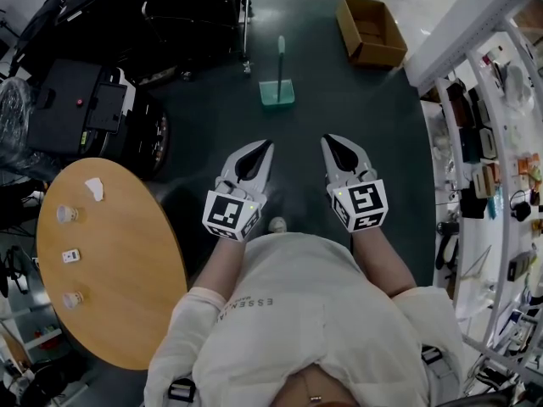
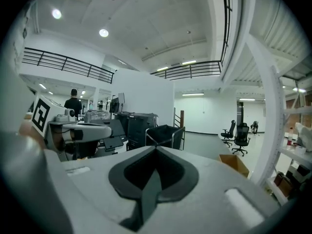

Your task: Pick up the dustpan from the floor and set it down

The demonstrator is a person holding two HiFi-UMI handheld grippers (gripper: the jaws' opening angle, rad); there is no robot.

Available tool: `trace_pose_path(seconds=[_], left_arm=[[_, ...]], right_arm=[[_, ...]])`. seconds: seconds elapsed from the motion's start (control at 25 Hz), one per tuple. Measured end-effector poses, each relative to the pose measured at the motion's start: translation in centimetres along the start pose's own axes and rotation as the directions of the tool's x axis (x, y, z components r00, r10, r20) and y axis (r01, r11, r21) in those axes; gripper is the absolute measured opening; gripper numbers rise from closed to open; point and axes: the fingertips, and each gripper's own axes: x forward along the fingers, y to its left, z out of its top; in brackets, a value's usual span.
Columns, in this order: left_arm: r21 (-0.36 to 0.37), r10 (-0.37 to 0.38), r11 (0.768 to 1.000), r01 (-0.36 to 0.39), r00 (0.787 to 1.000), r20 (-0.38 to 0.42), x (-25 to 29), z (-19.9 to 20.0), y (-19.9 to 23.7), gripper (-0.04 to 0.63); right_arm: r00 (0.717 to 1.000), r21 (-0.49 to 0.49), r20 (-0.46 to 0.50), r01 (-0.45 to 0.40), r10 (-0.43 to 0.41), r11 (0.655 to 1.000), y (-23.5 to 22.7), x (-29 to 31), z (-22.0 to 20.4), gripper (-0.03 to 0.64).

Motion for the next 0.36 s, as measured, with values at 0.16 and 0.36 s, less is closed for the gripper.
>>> trace_pose_path(seconds=[0.16, 0.36], left_arm=[[0.008, 0.004, 1.0, -0.004, 1.0, -0.008, -0.04, -0.13, -0.05, 0.018], [0.008, 0.012, 1.0, -0.012, 1.0, -0.01, -0.24, -0.47, 0.28, 0.018]], right_arm=[[1.0, 0.05, -0.006, -0.001, 0.002, 0.999, -0.48, -0.09, -0.23, -0.008], [1.0, 0.057, -0.009, 0.011, -0.011, 0.998, -0.69, -0.26, -0.64, -0.009]])
